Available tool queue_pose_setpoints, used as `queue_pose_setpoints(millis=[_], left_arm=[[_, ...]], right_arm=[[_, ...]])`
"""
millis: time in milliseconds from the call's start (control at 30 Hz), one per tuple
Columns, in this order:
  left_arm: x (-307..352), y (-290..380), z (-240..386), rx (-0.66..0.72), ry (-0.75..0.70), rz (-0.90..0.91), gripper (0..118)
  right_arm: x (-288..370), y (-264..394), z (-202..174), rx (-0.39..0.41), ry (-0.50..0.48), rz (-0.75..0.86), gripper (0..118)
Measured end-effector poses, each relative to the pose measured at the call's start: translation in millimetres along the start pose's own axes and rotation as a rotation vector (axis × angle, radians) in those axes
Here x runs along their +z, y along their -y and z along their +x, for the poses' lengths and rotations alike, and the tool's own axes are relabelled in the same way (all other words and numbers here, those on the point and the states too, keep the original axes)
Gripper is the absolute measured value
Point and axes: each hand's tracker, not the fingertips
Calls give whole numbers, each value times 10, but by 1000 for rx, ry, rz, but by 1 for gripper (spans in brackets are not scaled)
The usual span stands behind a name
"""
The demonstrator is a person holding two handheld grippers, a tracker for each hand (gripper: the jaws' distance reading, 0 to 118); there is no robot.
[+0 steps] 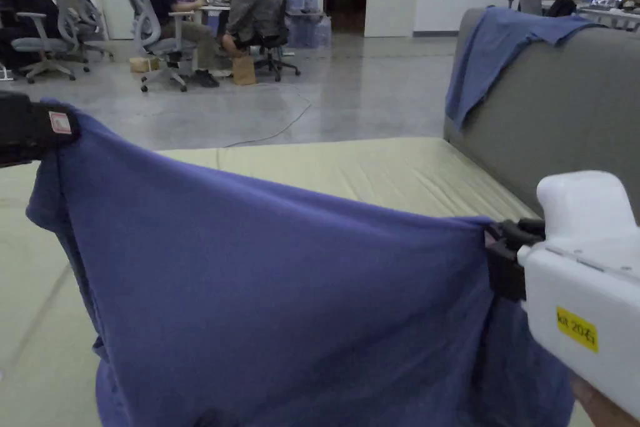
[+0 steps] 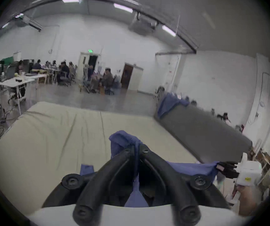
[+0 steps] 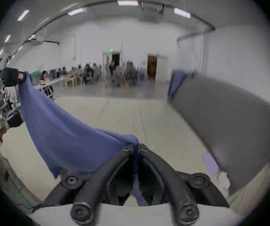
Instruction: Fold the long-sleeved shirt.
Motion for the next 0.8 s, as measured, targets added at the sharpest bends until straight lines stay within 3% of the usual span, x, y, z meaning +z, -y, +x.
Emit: queue_pose_setpoints(millis=[200, 400, 467, 600, 800], left_arm=[[-399, -727, -70, 21, -39, 106, 0], [-993, -1485, -109, -15, -143, 147, 0], [-1185, -1714, -101, -86, -198, 170, 0], [-1506, -2058, -81, -226, -270, 222, 0], [-1899, -2130, -277, -147, -325, 230, 0]], right_arm=[[-398, -1142, 1, 64, 14, 143, 0], [-1213, -2165, 16, 106, 4, 136, 0], [-1518, -2457, -37, 125, 15, 131, 0], [-2091, -2914, -197, 194, 55, 99, 0], [-2810, -3036, -428, 251, 98, 35, 0]])
